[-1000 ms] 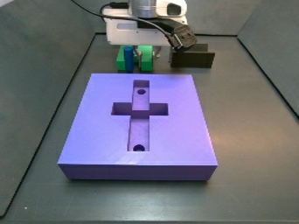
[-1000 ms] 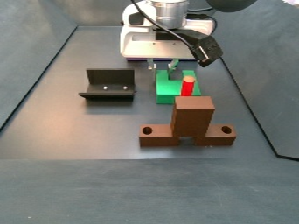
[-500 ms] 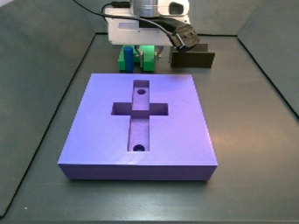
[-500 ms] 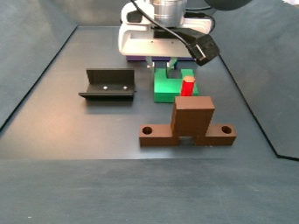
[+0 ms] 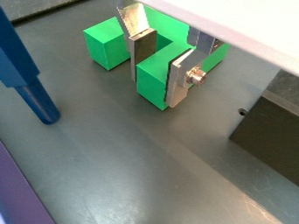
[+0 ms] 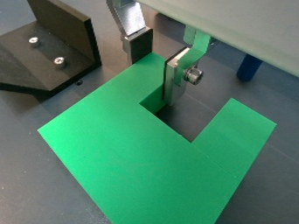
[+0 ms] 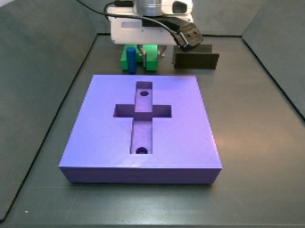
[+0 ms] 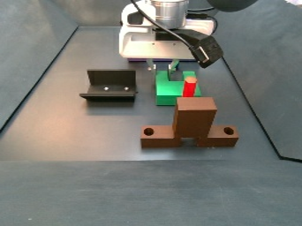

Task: Pick up the green object. Move up. Place the green object on the fixture. Regrasp the green object. Move to above the board. Insert the green object.
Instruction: Pick up the green object, then move up, then place the green object on the fixture.

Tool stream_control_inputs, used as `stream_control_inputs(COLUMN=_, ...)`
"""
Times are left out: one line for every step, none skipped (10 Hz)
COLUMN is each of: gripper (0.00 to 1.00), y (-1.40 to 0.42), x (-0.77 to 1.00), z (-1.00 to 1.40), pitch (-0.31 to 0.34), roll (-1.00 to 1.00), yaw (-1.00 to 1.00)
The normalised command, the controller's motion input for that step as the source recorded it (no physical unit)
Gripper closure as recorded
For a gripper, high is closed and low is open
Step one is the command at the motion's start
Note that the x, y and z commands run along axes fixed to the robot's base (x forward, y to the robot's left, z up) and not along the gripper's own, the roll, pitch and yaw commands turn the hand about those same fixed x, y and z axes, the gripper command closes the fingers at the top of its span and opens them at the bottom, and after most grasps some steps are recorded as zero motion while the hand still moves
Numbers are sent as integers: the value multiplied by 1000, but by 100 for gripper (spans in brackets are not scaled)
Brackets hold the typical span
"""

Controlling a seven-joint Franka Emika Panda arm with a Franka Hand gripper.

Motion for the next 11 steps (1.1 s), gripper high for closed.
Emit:
stream_control_inputs(gripper=100, y=0, x=0, z=0, pitch=0, roll=0, yaw=0)
stream_control_inputs(gripper=100, y=0, x=0, z=833, pitch=0, roll=0, yaw=0)
stream_control_inputs(gripper=100, y=-66, x=-31, z=797, pitch=25, roll=-10, yaw=-28)
stream_control_inputs(gripper=100, y=-46, x=-66, z=593, pitch=45, roll=-8, yaw=-23)
stream_control_inputs(gripper=100, y=-19, x=-8, z=224, pitch=2, roll=-1, yaw=-14)
stream_control_inputs(gripper=100, y=-69, x=0, z=0, pitch=0, roll=0, yaw=0)
stream_control_inputs(gripper=100, y=-20, x=-126, z=0, pitch=-309, roll=-143, yaw=-129)
stream_control_inputs(gripper=100, y=-120, x=323, z=0, pitch=0, roll=-249, yaw=0)
stream_control_inputs(gripper=100, y=-137, x=411, z=214, pitch=0, roll=-511, yaw=-66)
stream_control_inputs(gripper=100, y=-31, x=477, z=383, pitch=-14, roll=-894, yaw=-149)
stream_control_inputs(gripper=100, y=-11, x=531, z=457, pitch=-26, roll=-989, yaw=-191)
